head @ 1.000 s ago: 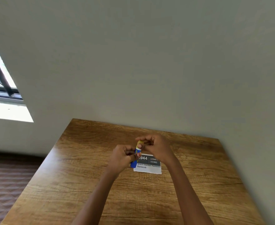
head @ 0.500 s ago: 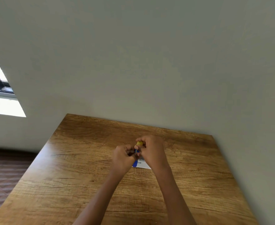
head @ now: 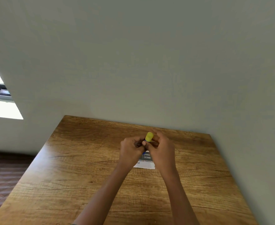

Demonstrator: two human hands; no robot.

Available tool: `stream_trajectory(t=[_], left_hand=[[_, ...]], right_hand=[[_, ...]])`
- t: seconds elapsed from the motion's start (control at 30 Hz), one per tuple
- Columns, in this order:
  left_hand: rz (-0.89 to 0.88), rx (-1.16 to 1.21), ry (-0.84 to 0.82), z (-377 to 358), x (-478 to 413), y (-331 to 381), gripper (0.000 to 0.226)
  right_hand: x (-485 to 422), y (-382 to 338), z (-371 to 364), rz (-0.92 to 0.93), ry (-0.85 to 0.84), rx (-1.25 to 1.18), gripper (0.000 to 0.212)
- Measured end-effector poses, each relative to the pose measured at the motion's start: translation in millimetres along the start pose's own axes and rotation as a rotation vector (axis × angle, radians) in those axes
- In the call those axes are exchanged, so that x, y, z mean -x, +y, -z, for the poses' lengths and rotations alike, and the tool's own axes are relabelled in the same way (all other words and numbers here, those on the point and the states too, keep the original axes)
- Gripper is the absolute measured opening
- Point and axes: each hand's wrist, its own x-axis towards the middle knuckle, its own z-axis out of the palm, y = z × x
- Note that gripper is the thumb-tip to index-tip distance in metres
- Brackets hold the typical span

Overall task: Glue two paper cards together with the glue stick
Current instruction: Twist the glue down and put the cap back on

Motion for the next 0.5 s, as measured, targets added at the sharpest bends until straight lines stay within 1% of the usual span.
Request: stream_trajectory(t=[0.07, 0.1, 0.13, 0.2, 0.23, 0.27, 0.37, 0.5], left_hand=[[-0.02, -0.014, -0.012, -8.8, -1.5, -4.3, 0.032], [-0.028, -0.035, -0.034, -12.8, -3.1, -8.5, 0.029], [-0.035, -0.068, -0.073, -16.0, -4.6, -11.4, 0.029], [-0.037, -0.172, -0.176, -19.4, -6.2, -14.1, 0.048], [-0.041, -0.227, -0.206, -19.1, -6.7, -15.7, 0.058], [-0.047, -0.27, -0.21, -17.3, -6.9, -17.4, 0.063], [-0.034, -0.373, -0.133, -3.6, -5.7, -28.7, 0.059], [-0.025, -0.419, -0.019, 18.4, -4.0, -46.7, 0.053]], right_hand=[[-3.3, 6.9, 2.9, 0.002, 0.011, 0.032, 0.024], [-4.1, 10.9, 4.7, -0.004, 0.021, 0.03, 0.018], [-4.6, 15.7, 6.9, -0.016, 0.031, 0.027, 0.016], [-5.6, 28.4, 13.0, -0.038, 0.078, 0.04, 0.016], [-6.8, 35.6, 16.9, -0.041, 0.114, 0.059, 0.017], [-8.4, 43.4, 21.4, -0.047, 0.152, 0.085, 0.018], [-15.5, 68.7, 34.9, -0.084, 0.226, 0.131, 0.018], [-19.1, 96.1, 41.7, -0.11, 0.238, 0.175, 0.009]])
